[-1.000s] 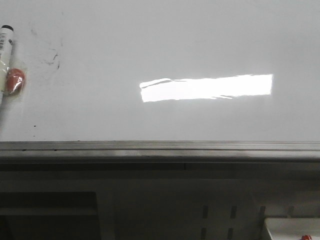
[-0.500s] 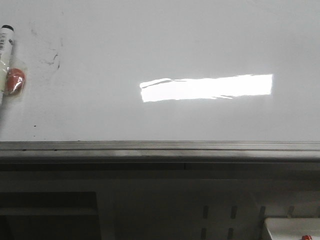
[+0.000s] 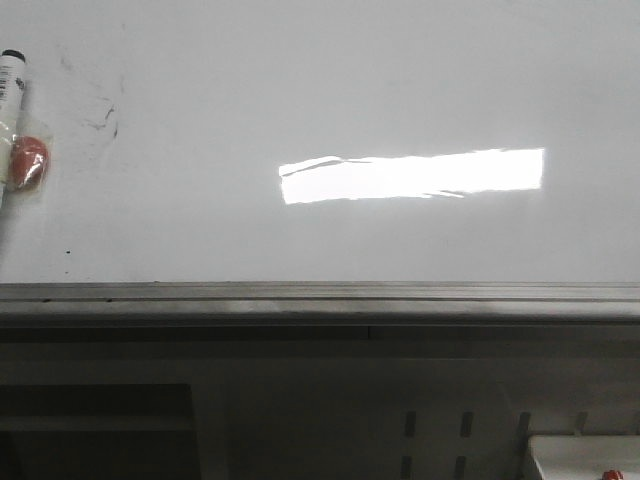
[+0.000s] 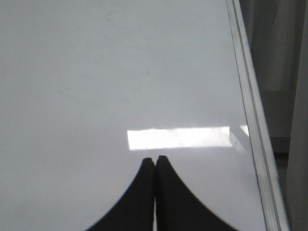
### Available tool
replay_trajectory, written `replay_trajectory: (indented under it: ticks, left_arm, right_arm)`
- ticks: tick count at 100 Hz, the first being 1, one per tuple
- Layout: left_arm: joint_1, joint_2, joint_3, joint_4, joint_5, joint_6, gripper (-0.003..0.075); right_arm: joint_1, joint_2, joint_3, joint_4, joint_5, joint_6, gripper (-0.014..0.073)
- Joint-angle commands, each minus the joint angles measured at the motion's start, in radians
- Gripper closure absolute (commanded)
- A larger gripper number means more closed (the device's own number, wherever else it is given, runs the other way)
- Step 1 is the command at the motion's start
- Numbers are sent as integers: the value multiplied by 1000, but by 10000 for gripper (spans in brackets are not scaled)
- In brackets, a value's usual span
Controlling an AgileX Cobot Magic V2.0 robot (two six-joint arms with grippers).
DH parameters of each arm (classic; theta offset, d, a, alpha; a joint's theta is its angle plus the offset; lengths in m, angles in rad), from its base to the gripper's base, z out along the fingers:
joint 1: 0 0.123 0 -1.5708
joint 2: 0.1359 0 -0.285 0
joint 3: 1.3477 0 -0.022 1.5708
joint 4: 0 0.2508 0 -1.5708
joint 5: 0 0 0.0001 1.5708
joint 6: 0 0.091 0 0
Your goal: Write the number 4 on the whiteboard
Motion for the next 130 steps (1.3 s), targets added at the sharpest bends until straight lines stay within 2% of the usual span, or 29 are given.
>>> replay_trajectory:
  ticks: [1, 8, 18, 29, 46, 52, 65, 72, 78, 80, 85, 92, 96, 107, 116, 130]
  left_arm:
    - [3, -25, 30, -3, -127, 1, 741]
    - [3, -20, 14, -28, -118, 1, 741]
    - [3, 18, -27, -41, -69, 1, 741]
    - [3, 103, -89, -39, -31, 1, 741]
    - [3, 243, -209, 99, -12, 1, 741]
    - [3, 281, -240, 107, -17, 1, 741]
    - [1, 346, -276, 107, -28, 1, 735]
    - [-3, 374, -276, 107, -40, 1, 660]
    - [-10, 397, -276, 99, -61, 1, 530]
    - [-11, 408, -276, 91, -78, 1, 454]
    - [-16, 424, -276, 79, -118, 1, 340]
    - [-16, 457, -267, 49, -209, -3, 253]
    - [-18, 481, -265, 9, -253, -8, 248]
    - [-68, 539, -277, 18, -291, -9, 274]
    - [-176, 586, -284, 18, -284, -9, 280]
    - [-416, 641, -290, -19, -272, -9, 280]
  right_arm:
    - [-7, -16, 24, -10, -153, 0, 659]
    - [-7, -16, 13, -10, -158, 0, 659]
    - [-7, -4, -48, -2, 56, 0, 659]
    - [-7, 64, -135, 52, 159, 0, 659]
    - [-7, 261, -273, 75, 436, 0, 659]
    - [-7, 326, -303, 94, 445, 0, 659]
    - [-7, 432, -310, 100, 352, 0, 659]
    - [-7, 462, -310, 100, 356, 0, 659]
    - [-7, 480, -310, 100, 356, 0, 659]
    - [-7, 485, -310, 100, 357, 0, 659]
    - [-7, 495, -310, 100, 359, 0, 659]
    - [-7, 501, -310, 102, 361, 0, 659]
    - [-7, 501, -310, 102, 379, 0, 659]
    - [-7, 504, -310, 102, 390, 0, 659]
    - [-7, 506, -310, 102, 388, 0, 659]
    - [-7, 506, -310, 102, 388, 0, 659]
